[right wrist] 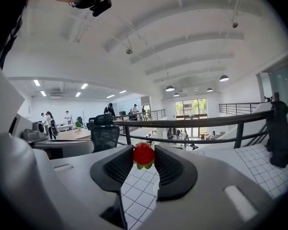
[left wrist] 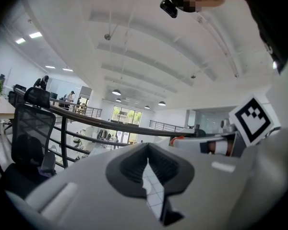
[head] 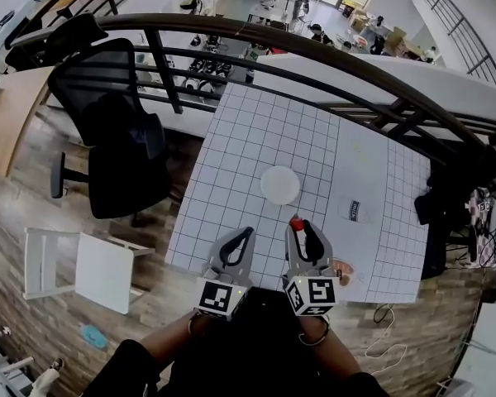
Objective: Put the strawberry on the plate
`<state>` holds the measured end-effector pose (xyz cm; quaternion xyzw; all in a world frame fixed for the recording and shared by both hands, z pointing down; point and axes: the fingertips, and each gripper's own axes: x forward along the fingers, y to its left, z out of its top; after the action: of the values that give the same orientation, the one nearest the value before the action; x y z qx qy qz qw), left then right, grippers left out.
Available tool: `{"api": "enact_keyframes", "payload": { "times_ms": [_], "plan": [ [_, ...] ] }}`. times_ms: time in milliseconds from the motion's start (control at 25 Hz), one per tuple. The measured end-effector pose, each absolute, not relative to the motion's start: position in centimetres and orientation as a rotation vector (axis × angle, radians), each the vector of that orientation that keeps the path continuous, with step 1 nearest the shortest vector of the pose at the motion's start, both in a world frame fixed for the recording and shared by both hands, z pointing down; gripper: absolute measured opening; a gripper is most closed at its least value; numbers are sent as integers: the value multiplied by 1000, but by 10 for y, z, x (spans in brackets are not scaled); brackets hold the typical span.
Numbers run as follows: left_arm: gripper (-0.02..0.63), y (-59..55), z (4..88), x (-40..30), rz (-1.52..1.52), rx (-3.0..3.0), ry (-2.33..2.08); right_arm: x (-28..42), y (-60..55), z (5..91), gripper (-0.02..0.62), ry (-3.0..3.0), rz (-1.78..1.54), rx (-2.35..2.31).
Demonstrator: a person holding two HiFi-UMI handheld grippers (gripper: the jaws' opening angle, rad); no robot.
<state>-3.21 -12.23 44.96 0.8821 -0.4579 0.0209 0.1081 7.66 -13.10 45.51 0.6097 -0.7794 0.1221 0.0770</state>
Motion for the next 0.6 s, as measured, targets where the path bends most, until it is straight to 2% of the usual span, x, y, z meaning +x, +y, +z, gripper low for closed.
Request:
{"api": "enact_keyframes", "payload": {
  "times_ms": [600],
  "plan": [
    [11,-177,468,4,150,2572,-1340,109,-205,508,138,-2306,427,1743]
  ]
}}
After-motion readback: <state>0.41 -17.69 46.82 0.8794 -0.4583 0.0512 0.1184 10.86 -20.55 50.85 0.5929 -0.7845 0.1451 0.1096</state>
